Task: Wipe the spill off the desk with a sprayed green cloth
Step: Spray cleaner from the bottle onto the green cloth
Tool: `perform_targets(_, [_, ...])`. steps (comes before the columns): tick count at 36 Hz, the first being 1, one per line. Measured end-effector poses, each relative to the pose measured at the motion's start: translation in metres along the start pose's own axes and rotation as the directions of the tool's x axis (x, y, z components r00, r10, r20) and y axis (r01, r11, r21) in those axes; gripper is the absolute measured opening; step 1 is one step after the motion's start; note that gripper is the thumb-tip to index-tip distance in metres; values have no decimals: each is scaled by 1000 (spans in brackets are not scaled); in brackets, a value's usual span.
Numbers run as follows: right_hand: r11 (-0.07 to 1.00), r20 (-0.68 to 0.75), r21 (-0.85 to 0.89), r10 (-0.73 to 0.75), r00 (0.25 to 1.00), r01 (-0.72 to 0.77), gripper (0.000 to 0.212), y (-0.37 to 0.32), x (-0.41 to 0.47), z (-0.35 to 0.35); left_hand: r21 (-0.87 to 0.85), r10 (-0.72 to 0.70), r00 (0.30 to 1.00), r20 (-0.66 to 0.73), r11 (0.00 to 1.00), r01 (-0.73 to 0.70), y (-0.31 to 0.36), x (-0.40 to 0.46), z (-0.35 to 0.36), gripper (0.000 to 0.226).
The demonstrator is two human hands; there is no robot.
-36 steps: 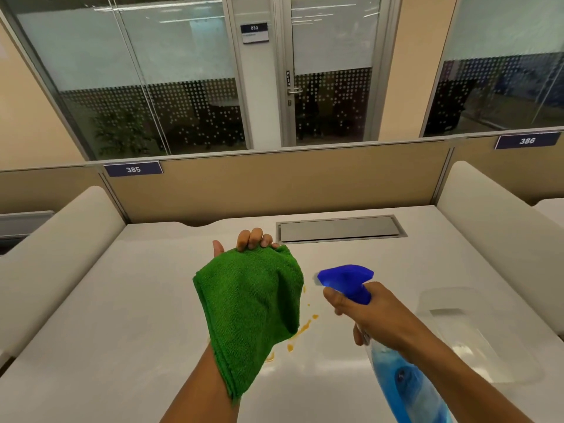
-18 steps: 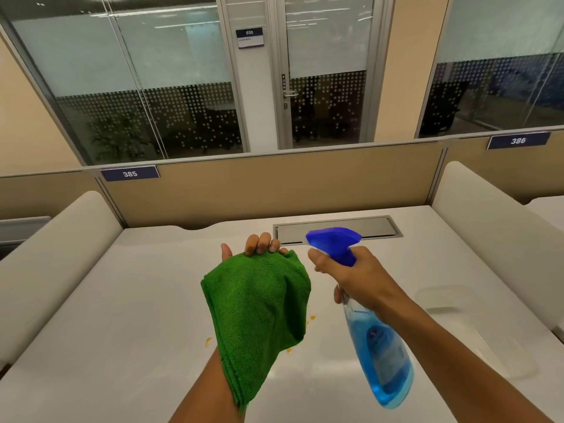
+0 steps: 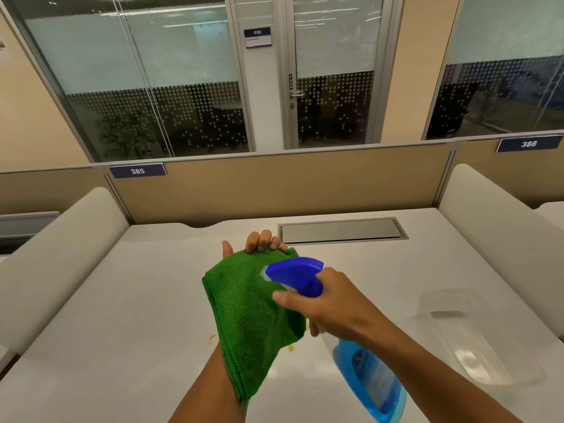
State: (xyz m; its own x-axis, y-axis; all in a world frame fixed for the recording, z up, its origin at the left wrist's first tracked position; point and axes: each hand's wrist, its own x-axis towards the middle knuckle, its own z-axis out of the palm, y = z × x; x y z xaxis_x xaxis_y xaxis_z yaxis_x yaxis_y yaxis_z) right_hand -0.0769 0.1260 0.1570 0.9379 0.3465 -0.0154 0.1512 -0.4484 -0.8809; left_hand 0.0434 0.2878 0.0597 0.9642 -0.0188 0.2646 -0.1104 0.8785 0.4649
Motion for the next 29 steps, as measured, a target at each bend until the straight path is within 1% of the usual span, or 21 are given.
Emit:
perform_targets(1, [1000,18,-2,14,1000,-14,43,3,-3,0,-54,-12,1000,-17,998,11,2,2,3,47])
perform_targets(2, [999,35,-7,33,999,-33,44,7,-6,1,-107,-31,998,-61,994,24,7,5,2,48])
perform_targets(4, [996,43,-35,86,995,-84,42,14,-11,1,-217,-80,995,-63,974,65,13,6,2,51])
perform_targets(7, [986,-13,-73,150,989,-150,35,26,-16,1,-199,-49,996,-76,979,33,14,3,9,50])
perform_targets(10, [986,-52,-41,161,986,-163,33,36,-16,-2,-283,-60,994,-96,959,30,13,0,16,53])
perform_targets(13, [988,-53,1,156,986,-156,36,40,-15,-5,-282,-65,992,-112,959,31,12,-1,21,53])
perform_targets(15, [987,-73,-4,162,984,-162,35,42,-15,-5,-293,-52,996,-76,956,27,9,0,18,52])
perform_targets(17, [985,-100,-28,164,981,-168,31,46,-15,-3,-283,-62,986,-153,959,16,1,8,2,52])
perform_targets(19, [984,-124,-35,167,978,-172,28,52,-16,-1,-295,-103,968,-231,955,32,-9,20,-22,59])
perform_targets(22, [983,-139,26,184,973,-182,29,62,-16,-2,-273,-137,953,-269,960,61,-31,33,-64,67])
perform_targets(23, [982,-148,56,188,971,-182,29,65,-15,-4,-244,-158,949,-273,966,91,-43,33,-81,68])
perform_targets(24, [980,-157,88,191,969,-179,29,68,-15,-5,-230,-152,952,-267,969,90,-57,32,-91,69])
perform_targets(25, [978,-166,120,190,968,-171,29,71,-15,-8,-245,-155,954,-258,965,91,-64,32,-97,68])
perform_targets(27, [971,-184,186,185,965,-151,30,77,-14,-14,-262,-163,958,-235,960,99,-74,29,-95,64])
perform_targets(29, [963,-195,234,180,964,-133,32,83,-13,-21,-282,-178,968,-178,951,123,-81,27,-94,64])
